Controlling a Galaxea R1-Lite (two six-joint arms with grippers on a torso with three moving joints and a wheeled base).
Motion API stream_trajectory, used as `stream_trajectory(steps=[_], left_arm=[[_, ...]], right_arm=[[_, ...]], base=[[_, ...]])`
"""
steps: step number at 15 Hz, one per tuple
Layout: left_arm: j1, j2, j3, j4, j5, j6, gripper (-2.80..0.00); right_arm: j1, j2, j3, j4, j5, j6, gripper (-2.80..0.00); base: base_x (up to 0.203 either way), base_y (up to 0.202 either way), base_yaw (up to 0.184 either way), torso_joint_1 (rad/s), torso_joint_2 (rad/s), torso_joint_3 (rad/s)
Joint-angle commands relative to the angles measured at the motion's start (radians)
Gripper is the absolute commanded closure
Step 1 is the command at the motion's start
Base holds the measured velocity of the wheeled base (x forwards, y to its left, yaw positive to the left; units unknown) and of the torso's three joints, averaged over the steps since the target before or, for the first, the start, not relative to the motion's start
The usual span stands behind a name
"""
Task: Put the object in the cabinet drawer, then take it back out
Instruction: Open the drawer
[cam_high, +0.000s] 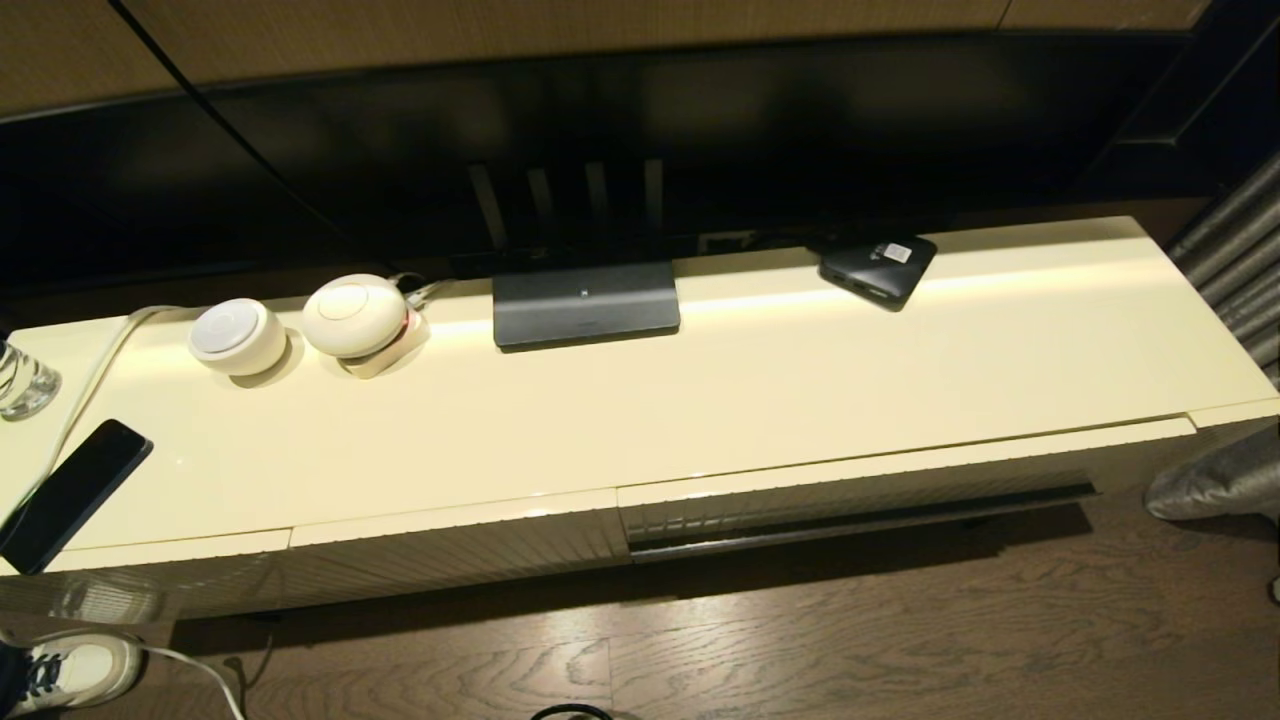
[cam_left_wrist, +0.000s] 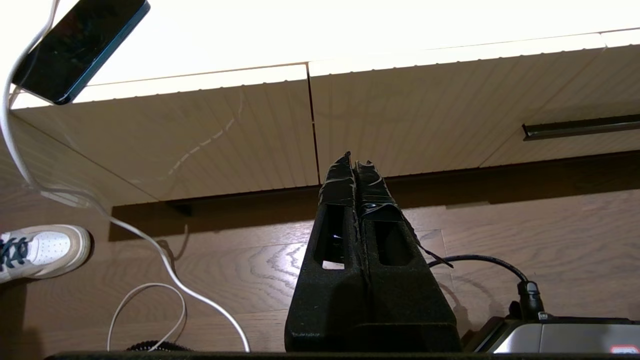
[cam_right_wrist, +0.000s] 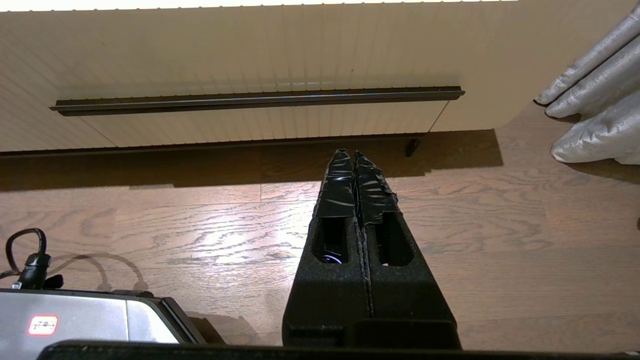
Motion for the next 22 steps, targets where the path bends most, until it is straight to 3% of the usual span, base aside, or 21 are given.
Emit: stream_trajectory(steps=[1,22], left_arm=[[0.000,0.001,0.003,-0.001,0.000,0.000,0.00],[0.000,0.001,0.003,-0.001,0.000,0.000,0.00]], right_arm=[[0.000,0.001,0.000,0.000,0.000,-0.001,0.00],[0.000,0.001,0.000,-0.002,0.000,0.001,0.00]], base=[[0.000,0.000,0.000,0.000,0.00,0.000],[0.000,0.000,0.000,0.000,0.00,0.000]])
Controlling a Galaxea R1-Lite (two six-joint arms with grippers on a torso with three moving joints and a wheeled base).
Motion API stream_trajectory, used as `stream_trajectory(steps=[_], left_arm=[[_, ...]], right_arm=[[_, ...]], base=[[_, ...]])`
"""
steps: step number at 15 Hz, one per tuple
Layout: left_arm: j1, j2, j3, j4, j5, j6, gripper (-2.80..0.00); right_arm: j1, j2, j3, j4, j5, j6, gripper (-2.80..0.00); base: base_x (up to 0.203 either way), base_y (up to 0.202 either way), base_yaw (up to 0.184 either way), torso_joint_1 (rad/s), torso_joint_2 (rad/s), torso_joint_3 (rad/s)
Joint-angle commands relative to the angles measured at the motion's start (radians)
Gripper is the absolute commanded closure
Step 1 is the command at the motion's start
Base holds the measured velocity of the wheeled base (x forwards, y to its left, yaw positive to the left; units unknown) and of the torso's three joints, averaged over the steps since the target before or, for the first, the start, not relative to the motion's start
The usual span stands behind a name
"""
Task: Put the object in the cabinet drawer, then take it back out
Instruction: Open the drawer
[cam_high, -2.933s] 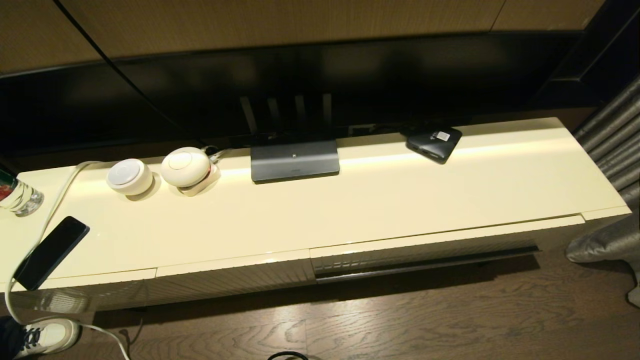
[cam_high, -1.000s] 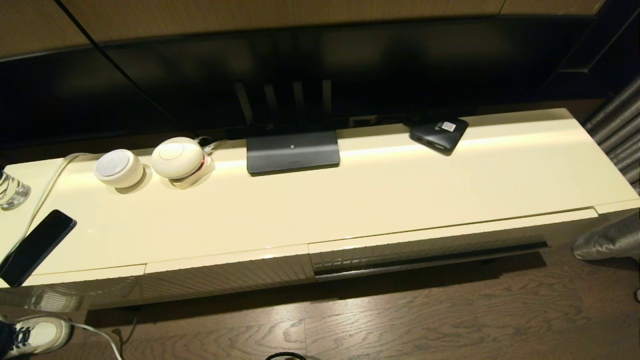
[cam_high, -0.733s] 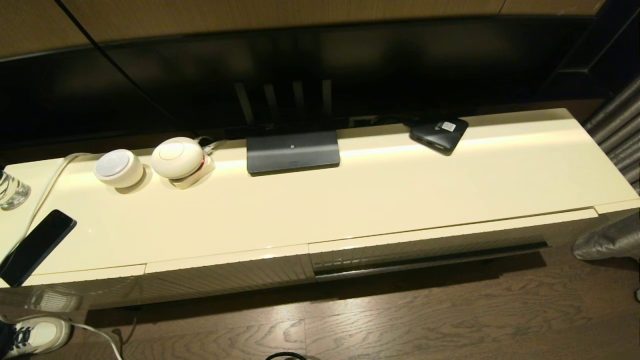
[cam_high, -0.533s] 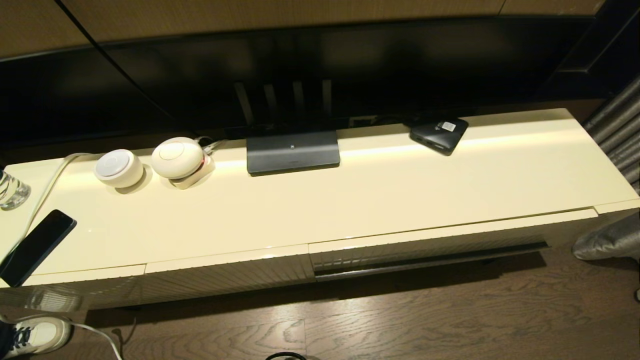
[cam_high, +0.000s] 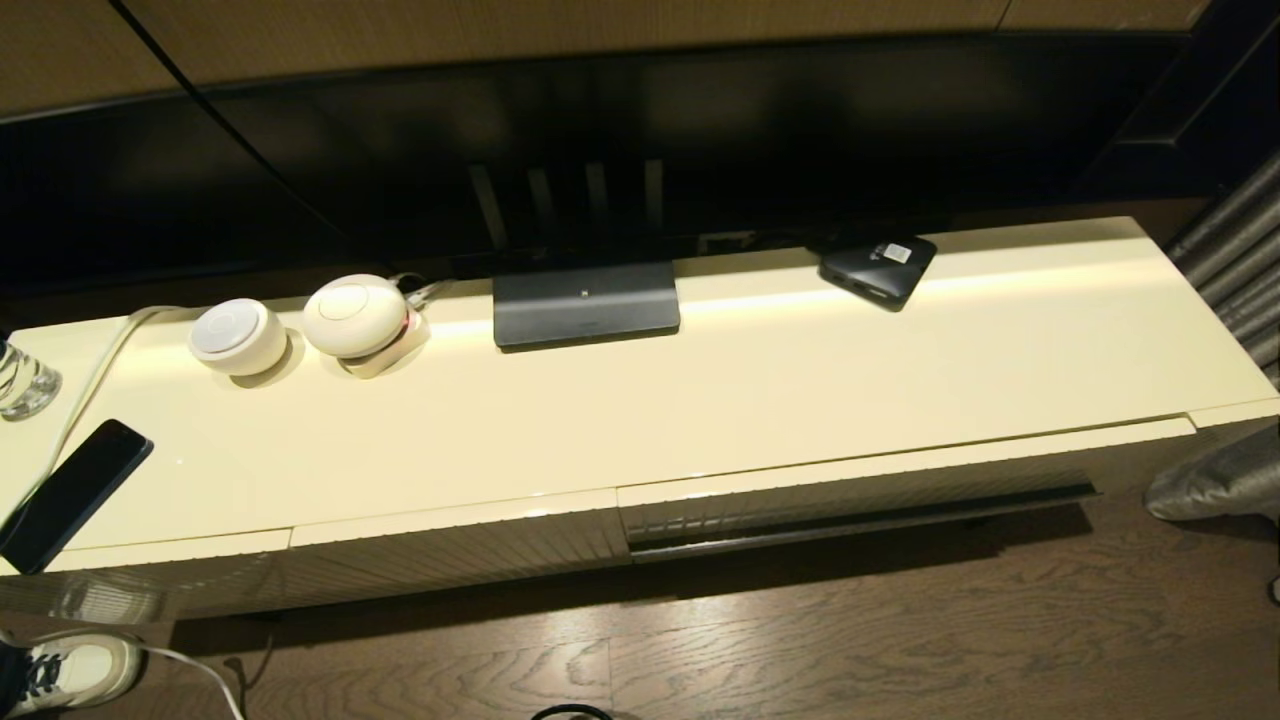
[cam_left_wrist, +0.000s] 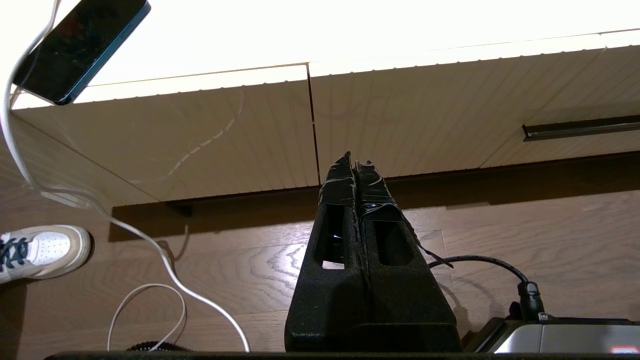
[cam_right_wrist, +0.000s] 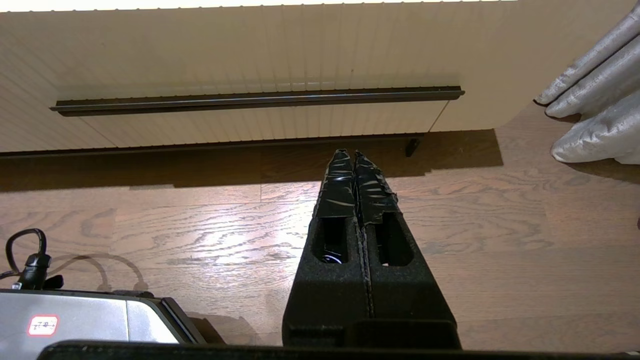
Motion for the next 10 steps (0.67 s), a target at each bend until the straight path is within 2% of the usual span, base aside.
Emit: stream_trajectory(steps=[1,10], left_arm=[[0.000,0.001,0.003,0.000,0.000,0.000,0.00],[0.000,0.001,0.003,0.000,0.000,0.000,0.00]], right_arm=[[0.000,0.001,0.000,0.000,0.000,0.000,0.00],[0.000,0.001,0.000,0.001,0.000,-0.002,0.00]], base=[[0.000,0.000,0.000,0.000,0.00,0.000],[0.000,0.000,0.000,0.000,0.00,0.000]])
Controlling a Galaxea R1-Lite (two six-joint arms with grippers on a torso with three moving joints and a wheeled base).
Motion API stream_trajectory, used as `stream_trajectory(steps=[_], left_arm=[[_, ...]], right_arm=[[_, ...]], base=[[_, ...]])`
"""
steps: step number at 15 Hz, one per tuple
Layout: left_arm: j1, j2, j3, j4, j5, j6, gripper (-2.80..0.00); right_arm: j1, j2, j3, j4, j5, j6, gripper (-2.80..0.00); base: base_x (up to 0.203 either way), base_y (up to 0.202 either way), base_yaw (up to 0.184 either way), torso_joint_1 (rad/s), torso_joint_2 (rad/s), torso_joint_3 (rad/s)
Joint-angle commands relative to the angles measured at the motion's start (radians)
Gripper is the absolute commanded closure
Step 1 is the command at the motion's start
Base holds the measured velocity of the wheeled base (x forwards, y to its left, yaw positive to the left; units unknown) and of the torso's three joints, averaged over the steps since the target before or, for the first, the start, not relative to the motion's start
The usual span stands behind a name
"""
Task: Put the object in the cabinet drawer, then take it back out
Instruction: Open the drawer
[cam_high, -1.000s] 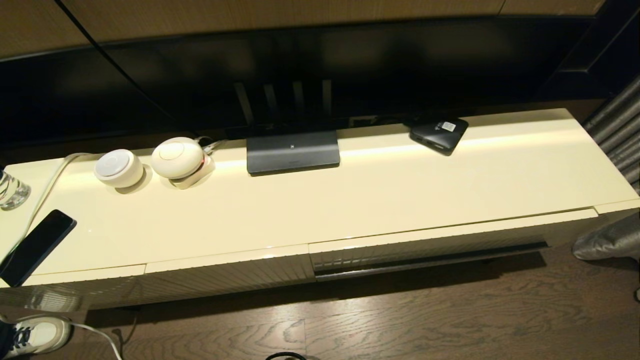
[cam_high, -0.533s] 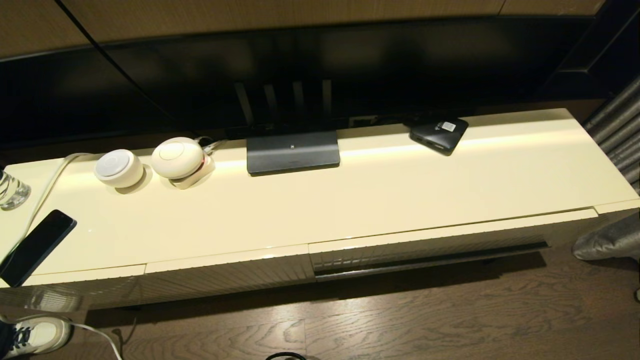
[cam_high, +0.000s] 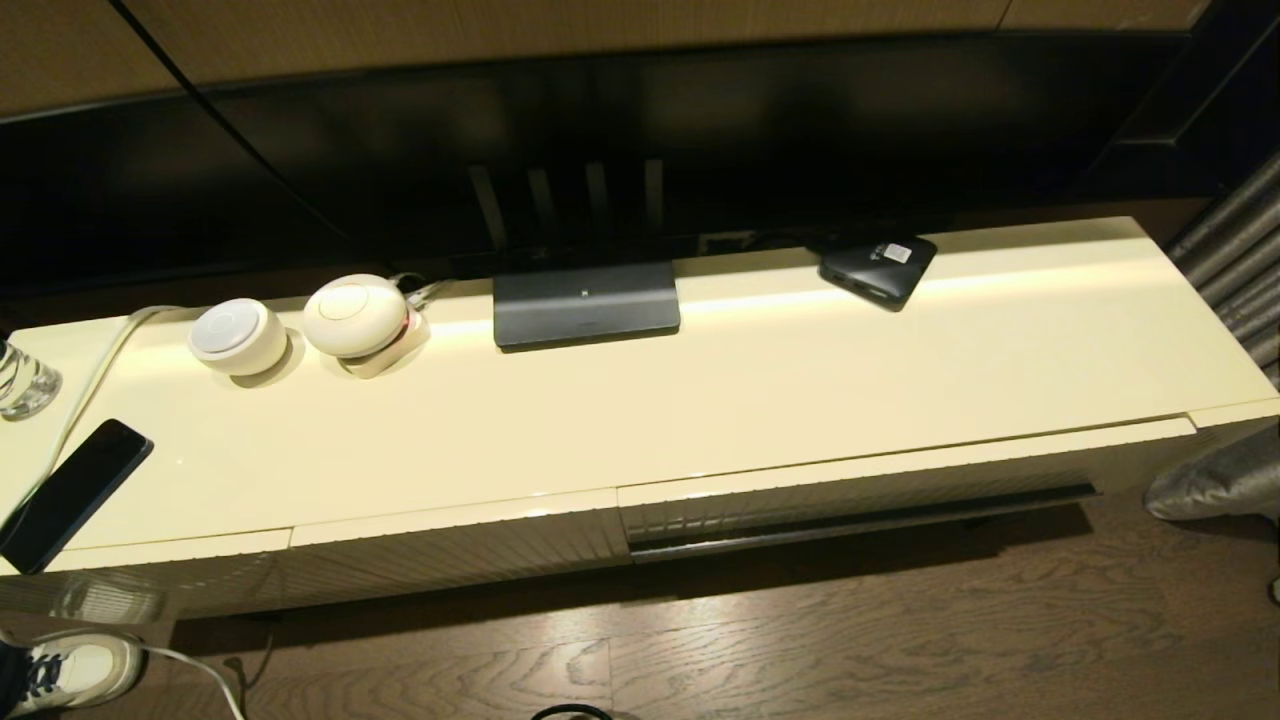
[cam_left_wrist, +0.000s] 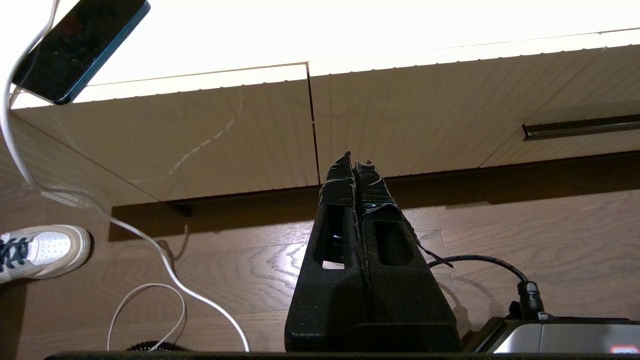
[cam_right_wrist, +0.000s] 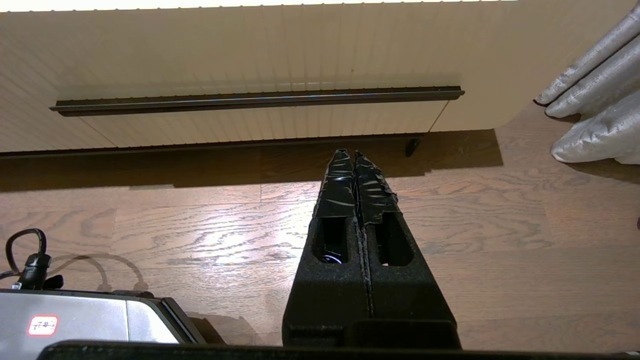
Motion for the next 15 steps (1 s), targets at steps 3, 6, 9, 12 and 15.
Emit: stream_trajectory(steps=[3,6,9,12,15], left_arm=[[0.000,0.001,0.003,-0.001,0.000,-0.001,0.00],[0.000,0.001,0.003,-0.001,0.000,-0.001,0.00],[0.000,0.001,0.003,-0.001,0.000,-0.001,0.00],[0.000,0.001,0.003,0.001,0.000,-0.001,0.00],[0.000,0.001,0.003,-0.001,0.000,-0.001,0.00]], right_arm=[[0.000,0.001,0.000,-0.001,0.000,0.000,0.00],[0.000,0.001,0.000,0.000,0.000,0.000,0.00],[0.000,0.001,0.000,-0.001,0.000,0.000,0.00],[0.000,0.001,0.000,0.000,0.000,0.000,0.00],[0.000,0.001,0.000,-0.001,0.000,0.000,0.00]], base=[[0.000,0.000,0.000,0.000,0.00,0.000],[0.000,0.000,0.000,0.000,0.00,0.000],[0.000,0.000,0.000,0.000,0.00,0.000],[0.000,0.000,0.000,0.000,0.00,0.000],[0.000,0.000,0.000,0.000,0.00,0.000]])
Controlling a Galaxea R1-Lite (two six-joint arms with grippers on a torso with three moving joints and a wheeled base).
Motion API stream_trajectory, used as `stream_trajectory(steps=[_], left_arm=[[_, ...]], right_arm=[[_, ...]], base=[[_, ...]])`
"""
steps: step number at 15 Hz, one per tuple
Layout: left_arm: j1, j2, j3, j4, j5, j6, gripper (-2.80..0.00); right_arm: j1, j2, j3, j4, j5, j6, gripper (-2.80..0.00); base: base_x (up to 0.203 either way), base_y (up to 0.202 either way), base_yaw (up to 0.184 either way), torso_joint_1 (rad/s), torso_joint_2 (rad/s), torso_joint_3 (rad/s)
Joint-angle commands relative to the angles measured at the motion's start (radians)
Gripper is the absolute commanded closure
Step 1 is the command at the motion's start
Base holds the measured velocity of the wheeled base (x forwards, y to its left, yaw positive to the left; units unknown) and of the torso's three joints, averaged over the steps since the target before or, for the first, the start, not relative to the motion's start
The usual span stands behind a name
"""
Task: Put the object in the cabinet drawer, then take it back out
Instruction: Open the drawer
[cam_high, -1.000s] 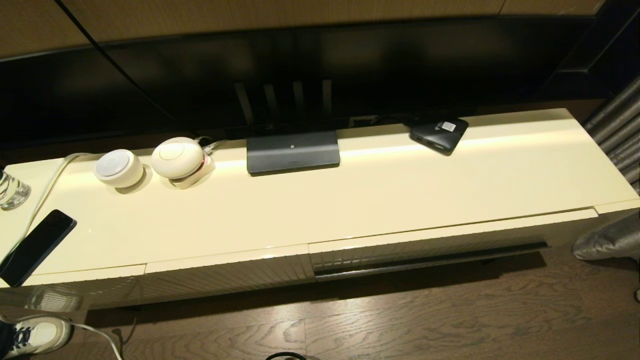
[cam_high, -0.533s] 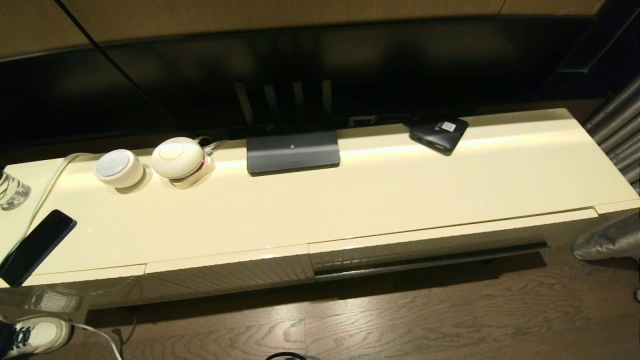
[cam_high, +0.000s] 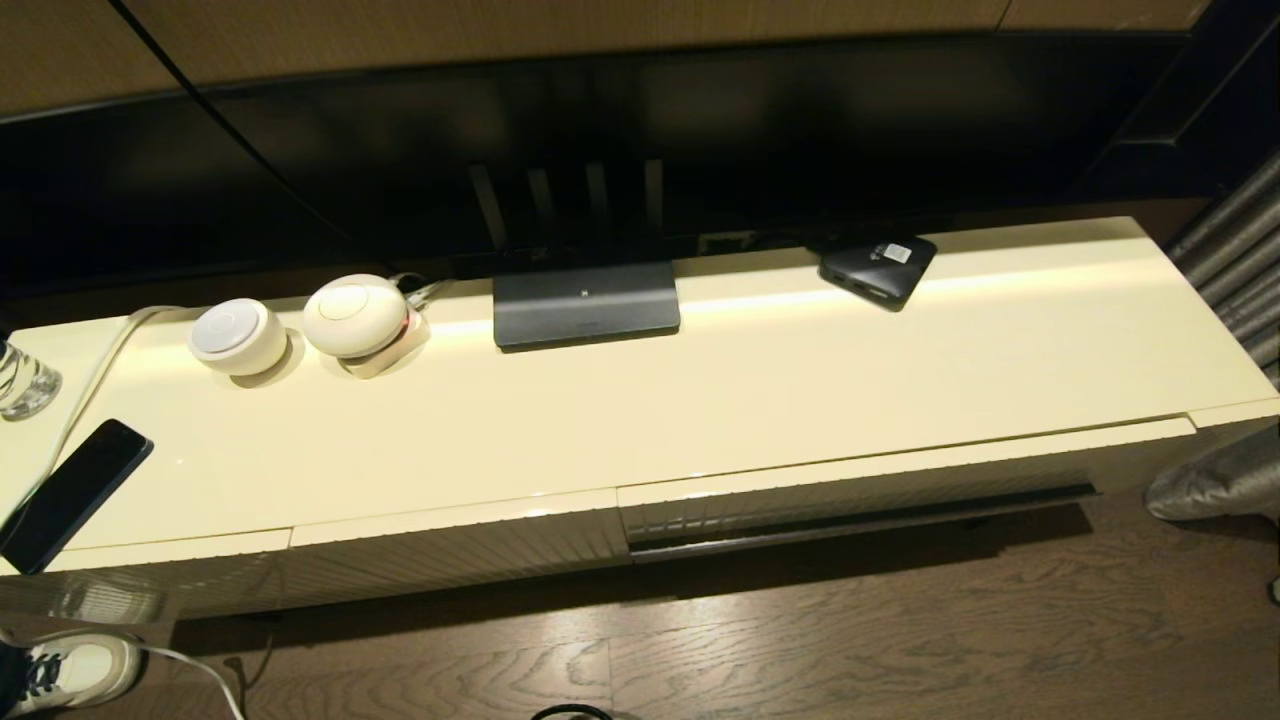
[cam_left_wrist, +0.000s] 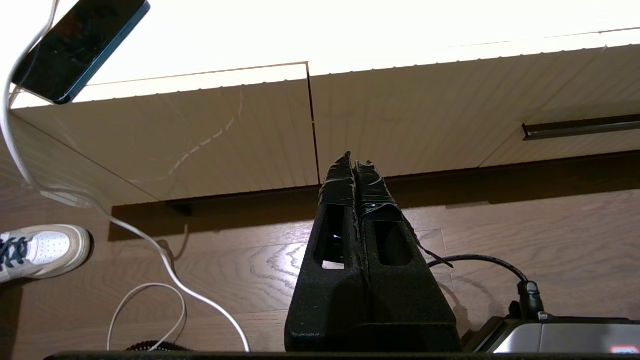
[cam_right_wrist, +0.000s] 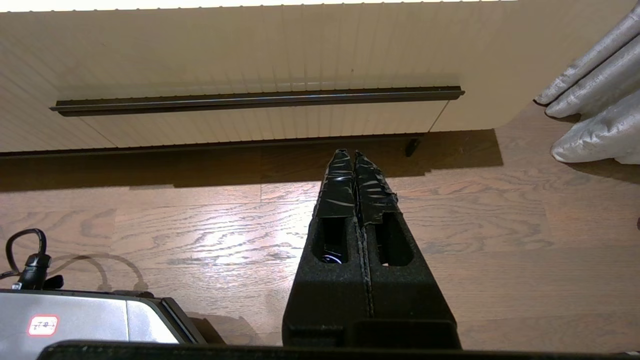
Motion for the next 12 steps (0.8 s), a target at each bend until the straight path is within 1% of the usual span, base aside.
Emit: stream_trajectory(steps=[1,12], left_arm=[[0.000,0.001,0.003,0.000,0.000,0.000,0.00],[0.000,0.001,0.003,-0.001,0.000,0.000,0.00]], right_arm=[[0.000,0.001,0.000,0.001,0.001,-0.002,0.00],[0.000,0.001,0.000,0.001,0.001,0.009,0.00]], base=[[0.000,0.000,0.000,0.000,0.00,0.000],[0.000,0.000,0.000,0.000,0.00,0.000]])
